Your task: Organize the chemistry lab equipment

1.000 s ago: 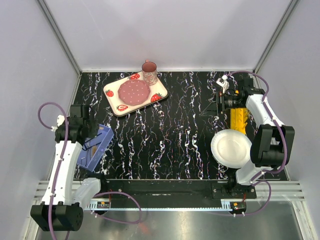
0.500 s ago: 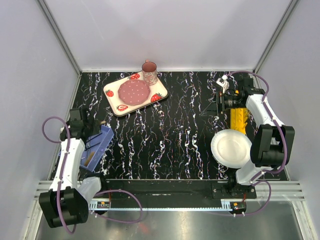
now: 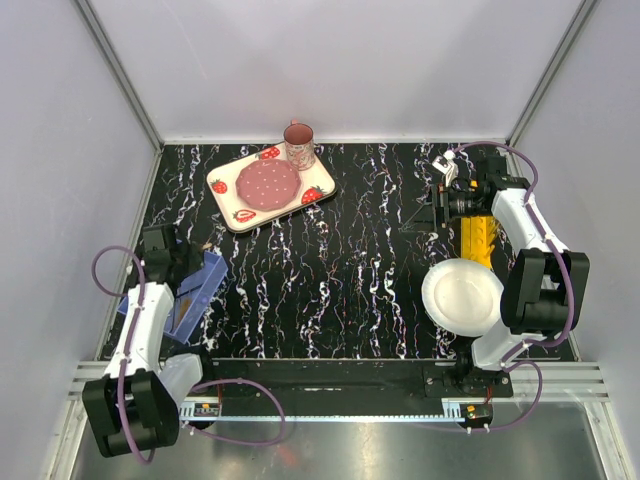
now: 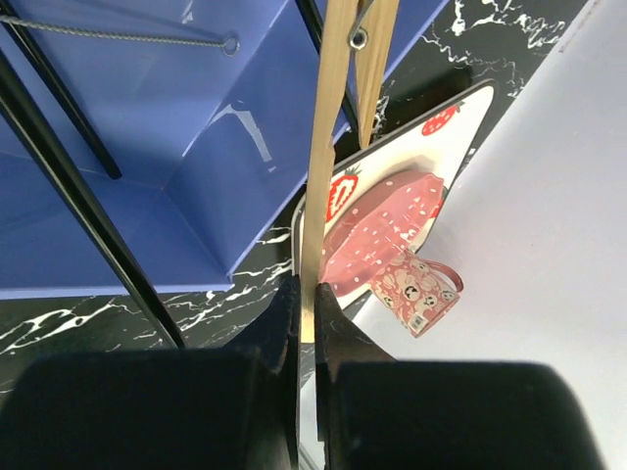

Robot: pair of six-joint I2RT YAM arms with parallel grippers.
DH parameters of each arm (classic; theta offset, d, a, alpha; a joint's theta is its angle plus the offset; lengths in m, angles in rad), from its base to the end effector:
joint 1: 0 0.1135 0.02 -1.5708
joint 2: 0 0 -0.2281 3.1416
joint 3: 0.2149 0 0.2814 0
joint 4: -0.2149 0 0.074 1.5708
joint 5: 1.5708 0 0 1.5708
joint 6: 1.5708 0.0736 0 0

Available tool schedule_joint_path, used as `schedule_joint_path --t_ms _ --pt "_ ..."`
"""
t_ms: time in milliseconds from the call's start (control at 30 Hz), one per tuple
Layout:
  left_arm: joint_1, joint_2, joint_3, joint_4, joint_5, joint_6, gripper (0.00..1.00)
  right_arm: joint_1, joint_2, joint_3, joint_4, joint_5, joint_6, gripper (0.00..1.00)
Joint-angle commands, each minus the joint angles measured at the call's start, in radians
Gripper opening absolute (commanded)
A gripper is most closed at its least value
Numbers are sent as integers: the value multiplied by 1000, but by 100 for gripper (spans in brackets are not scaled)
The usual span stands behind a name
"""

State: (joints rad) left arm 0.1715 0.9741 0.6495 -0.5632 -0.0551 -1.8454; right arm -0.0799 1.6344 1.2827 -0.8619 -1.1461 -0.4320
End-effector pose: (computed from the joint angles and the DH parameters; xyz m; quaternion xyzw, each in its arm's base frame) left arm 0.2600 0.0492 0.1570 -0.8018 0.4944 -0.2312 0.2435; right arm 0.3540 0.0389 0.2050 -0.2396 0.7972 0.4784 0.2795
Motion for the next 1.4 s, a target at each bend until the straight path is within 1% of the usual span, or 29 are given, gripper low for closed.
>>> schedule_joint_path --t_ms 0,167,300,400,533,633,733,867,1100,1200,1233,1300,1333,1367 --pt "8 -40 -7 42 20 -29 1 -6 -13 29 -6 -24 -24 100" --pt "6 -100 -21 29 29 -25 1 -6 -13 32 -11 -27 -28 100" --pt "2 -155 -8 13 38 -21 1 -6 -10 33 -12 -29 -30 100" --pt "-12 -169 4 -9 44 -15 1 -6 -10 38 -20 -26 -37 100" --pt "-78 -195 -7 -35 34 -37 1 -6 -11 43 -29 -20 -47 100" --pt "-98 -221 -42 -41 17 -57 1 -6 -11 46 -35 -23 -51 100" --pt "-101 -229 -66 -46 23 -55 1 -6 -11 46 -43 -26 -59 100" --pt "-101 -238 -94 -52 -21 -80 1 -6 -11 49 -48 -27 -67 100" --pt "-78 -207 -122 -18 -52 -83 2 -6 -7 50 -60 -33 -76 100" --pt "-49 -203 -122 -14 -55 -60 6 -6 -8 50 -58 -33 -74 100" --pt "-43 -203 -119 -14 -57 -54 14 -6 -5 50 -60 -33 -74 100" --pt "-27 -203 -111 -18 -57 -38 24 -6 -7 52 -60 -33 -74 100" --pt "-23 -203 -108 -17 -55 -34 27 -6 -4 52 -58 -32 -74 100" --pt "-20 -203 -108 -17 -51 -29 34 -6 -2 52 -58 -32 -74 100"
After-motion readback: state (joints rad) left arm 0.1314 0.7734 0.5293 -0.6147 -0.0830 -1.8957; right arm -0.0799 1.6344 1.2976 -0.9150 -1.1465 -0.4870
